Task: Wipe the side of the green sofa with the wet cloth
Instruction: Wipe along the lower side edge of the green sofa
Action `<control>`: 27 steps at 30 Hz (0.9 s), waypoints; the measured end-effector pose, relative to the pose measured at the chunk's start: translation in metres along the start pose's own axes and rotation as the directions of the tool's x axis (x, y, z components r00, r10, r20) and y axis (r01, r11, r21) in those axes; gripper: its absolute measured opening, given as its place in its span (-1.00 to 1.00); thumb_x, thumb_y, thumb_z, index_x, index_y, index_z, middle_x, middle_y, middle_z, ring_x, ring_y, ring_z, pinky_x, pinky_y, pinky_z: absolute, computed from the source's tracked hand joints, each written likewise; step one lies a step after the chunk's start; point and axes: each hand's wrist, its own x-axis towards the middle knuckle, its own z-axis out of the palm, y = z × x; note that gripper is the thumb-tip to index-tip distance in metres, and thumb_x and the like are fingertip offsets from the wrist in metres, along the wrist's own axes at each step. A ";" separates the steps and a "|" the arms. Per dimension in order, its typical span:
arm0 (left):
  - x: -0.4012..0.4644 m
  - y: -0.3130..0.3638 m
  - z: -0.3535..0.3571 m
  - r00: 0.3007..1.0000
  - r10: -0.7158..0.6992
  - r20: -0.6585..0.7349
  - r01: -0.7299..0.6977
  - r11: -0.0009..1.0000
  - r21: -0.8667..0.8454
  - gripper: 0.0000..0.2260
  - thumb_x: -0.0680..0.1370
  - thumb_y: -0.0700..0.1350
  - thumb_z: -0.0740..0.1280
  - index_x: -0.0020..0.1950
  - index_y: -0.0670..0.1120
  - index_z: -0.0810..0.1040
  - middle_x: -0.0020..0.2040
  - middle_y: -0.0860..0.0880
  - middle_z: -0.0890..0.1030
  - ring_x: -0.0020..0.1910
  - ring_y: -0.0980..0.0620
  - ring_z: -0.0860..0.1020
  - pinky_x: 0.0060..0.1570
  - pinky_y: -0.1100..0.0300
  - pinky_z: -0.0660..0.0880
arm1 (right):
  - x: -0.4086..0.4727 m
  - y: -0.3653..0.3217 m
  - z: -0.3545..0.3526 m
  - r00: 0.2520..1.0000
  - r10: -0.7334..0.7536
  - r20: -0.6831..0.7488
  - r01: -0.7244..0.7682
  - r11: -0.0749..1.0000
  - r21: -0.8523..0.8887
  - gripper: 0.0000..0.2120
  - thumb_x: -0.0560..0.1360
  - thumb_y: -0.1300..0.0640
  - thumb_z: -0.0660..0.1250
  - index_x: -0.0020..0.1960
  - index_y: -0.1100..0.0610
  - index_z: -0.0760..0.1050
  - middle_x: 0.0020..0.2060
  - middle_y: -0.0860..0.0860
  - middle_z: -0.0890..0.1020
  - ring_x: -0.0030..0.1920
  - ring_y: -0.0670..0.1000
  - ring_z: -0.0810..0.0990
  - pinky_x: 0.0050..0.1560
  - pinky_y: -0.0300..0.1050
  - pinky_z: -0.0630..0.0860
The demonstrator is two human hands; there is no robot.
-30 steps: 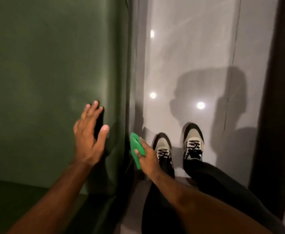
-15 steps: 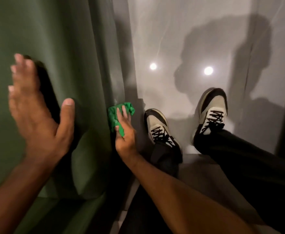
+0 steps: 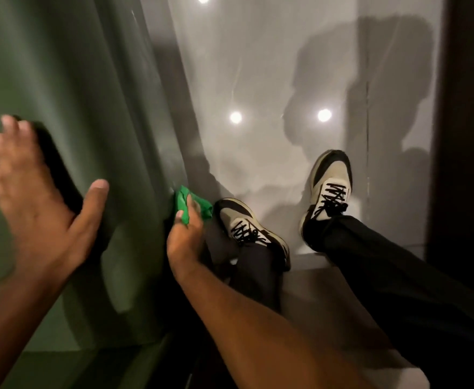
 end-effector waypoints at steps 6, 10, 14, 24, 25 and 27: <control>0.012 0.039 -0.026 0.997 0.067 -0.024 -0.069 0.995 -0.070 -0.19 0.60 0.14 0.27 0.67 -0.13 -0.10 0.68 -0.08 -0.01 0.66 -0.09 -0.04 0.61 -0.14 -0.12 | 0.005 -0.030 0.008 0.876 -0.415 0.244 0.411 0.909 0.070 -0.55 0.53 0.29 0.18 0.41 0.10 0.34 0.47 0.14 0.35 0.51 0.01 0.25 0.54 -0.17 0.07; 0.017 0.048 -0.039 0.991 0.132 0.031 -0.134 0.988 0.076 -0.15 0.55 0.17 0.26 0.66 -0.19 -0.08 0.68 -0.11 -0.02 0.66 -0.08 -0.06 0.61 0.08 -0.18 | 0.063 -0.023 0.006 0.928 -0.245 0.281 0.238 0.969 0.061 -0.57 0.58 0.22 0.11 0.44 0.21 0.32 0.45 0.07 0.34 0.49 0.02 0.28 0.43 -0.48 0.08; 0.027 0.044 -0.047 0.984 0.168 0.049 -0.175 0.962 0.211 -0.15 0.51 0.26 0.22 0.64 -0.21 0.08 0.66 -0.16 0.09 0.64 -0.14 0.07 0.56 -0.09 0.05 | 0.064 0.000 -0.012 0.992 0.078 0.095 -0.070 0.994 -0.081 -0.62 0.63 0.08 0.13 0.43 0.01 0.37 0.38 0.04 0.49 0.40 0.09 0.43 0.38 -0.15 0.32; 0.095 0.057 -0.066 0.975 0.187 0.120 -0.214 0.935 0.281 -0.24 0.59 0.23 0.10 0.66 -0.15 -0.01 0.68 -0.06 -0.07 0.66 -0.05 -0.07 0.61 -0.04 -0.05 | 0.067 -0.094 0.042 0.957 -0.203 0.205 0.191 0.978 0.079 -0.55 0.61 0.14 0.17 0.49 -0.01 0.27 0.53 -0.04 0.24 0.53 -0.02 0.18 0.55 -0.09 0.04; 0.099 0.058 -0.063 0.977 0.186 0.105 -0.208 0.942 0.264 -0.25 0.59 0.23 0.09 0.67 -0.14 -0.02 0.68 -0.04 -0.09 0.66 -0.02 -0.10 0.62 0.00 -0.09 | 0.077 -0.094 0.041 0.968 -0.144 0.203 0.138 0.989 0.042 -0.56 0.62 0.13 0.16 0.49 0.01 0.27 0.53 -0.01 0.25 0.54 0.01 0.18 0.53 -0.11 0.03; 0.107 0.058 -0.058 0.978 0.187 0.093 -0.204 0.948 0.243 -0.26 0.61 0.22 0.07 0.67 -0.13 -0.06 0.68 -0.01 -0.14 0.66 0.03 -0.16 0.61 0.06 -0.19 | 0.085 -0.089 0.035 0.986 -0.036 0.166 0.038 0.999 -0.007 -0.57 0.63 0.13 0.14 0.49 0.02 0.29 0.49 0.04 0.34 0.50 0.07 0.26 0.48 -0.13 0.10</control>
